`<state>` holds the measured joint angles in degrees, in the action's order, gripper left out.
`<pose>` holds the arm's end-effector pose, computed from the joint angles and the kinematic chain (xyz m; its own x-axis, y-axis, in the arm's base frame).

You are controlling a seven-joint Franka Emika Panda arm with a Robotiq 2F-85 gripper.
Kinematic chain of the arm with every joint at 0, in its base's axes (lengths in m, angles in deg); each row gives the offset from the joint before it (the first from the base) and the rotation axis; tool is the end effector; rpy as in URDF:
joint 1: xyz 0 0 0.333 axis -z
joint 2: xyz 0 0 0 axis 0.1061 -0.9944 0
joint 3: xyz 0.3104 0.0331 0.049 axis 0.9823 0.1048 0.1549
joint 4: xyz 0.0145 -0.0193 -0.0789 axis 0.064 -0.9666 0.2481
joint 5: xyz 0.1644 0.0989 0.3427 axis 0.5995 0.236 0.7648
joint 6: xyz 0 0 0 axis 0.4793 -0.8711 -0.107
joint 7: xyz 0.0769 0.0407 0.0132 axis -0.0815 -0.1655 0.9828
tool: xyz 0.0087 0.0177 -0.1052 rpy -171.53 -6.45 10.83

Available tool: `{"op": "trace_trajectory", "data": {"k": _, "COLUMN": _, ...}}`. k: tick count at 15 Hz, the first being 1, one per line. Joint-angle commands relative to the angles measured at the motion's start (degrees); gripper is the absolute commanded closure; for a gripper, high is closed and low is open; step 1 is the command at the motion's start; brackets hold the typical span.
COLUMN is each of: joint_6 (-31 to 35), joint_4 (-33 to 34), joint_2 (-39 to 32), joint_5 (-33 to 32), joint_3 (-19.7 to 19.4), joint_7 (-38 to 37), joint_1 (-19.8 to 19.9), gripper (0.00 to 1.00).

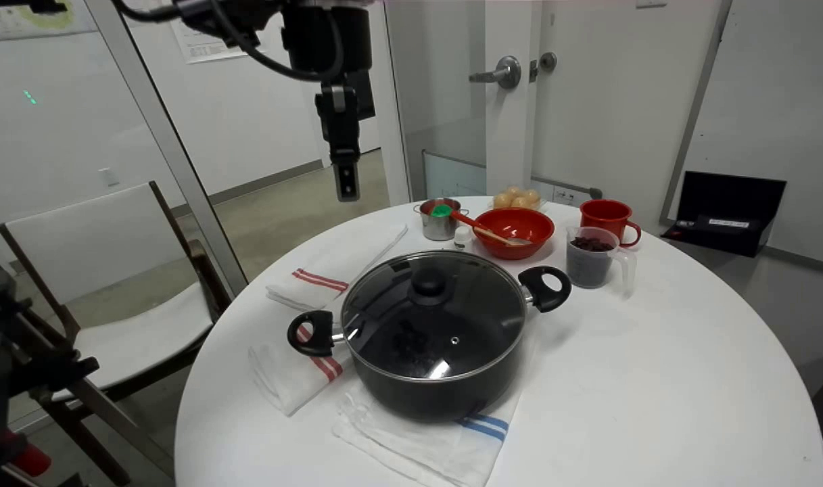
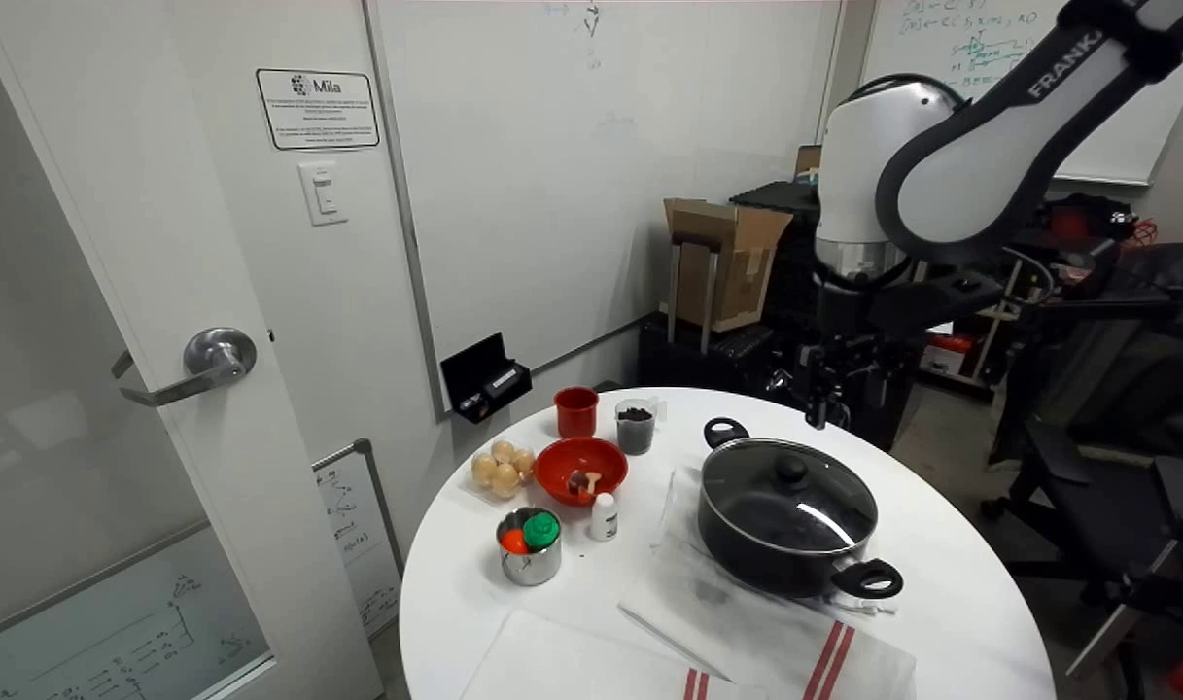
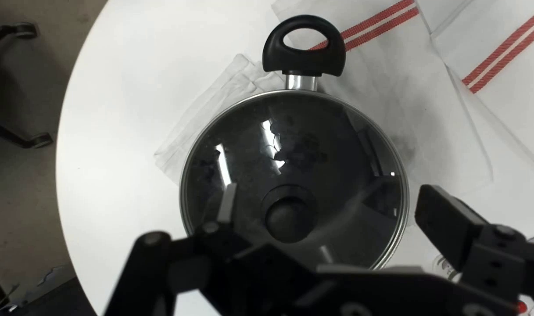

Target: Pick up the lid from the pot and put it on the table

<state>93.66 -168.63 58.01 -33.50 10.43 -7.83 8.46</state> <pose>0.5408 -0.0623 0.1897 0.8602 -0.5022 -0.0887 -0.4958 -0.8643 0.0851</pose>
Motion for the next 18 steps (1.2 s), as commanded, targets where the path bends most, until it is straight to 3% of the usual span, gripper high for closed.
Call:
{"op": "trace_trajectory", "data": {"k": 1, "joint_6": 1.5, "joint_4": 5.9, "joint_2": -8.1, "joint_5": 3.5, "joint_3": -0.3, "joint_7": 1.2, "joint_1": -0.6, "gripper": 0.0}}
{"op": "trace_trajectory", "data": {"k": 9, "joint_6": -1.6, "joint_4": 18.8, "joint_2": -20.7, "joint_5": 12.8, "joint_3": 0.6, "joint_7": 4.8, "joint_1": 3.4, "gripper": 0.0}}
{"op": "trace_trajectory", "data": {"k": 18, "joint_6": -4.9, "joint_4": 27.2, "joint_2": -28.0, "joint_5": 15.3, "joint_3": 0.6, "joint_7": 5.3, "joint_1": 5.5, "gripper": 0.0}}
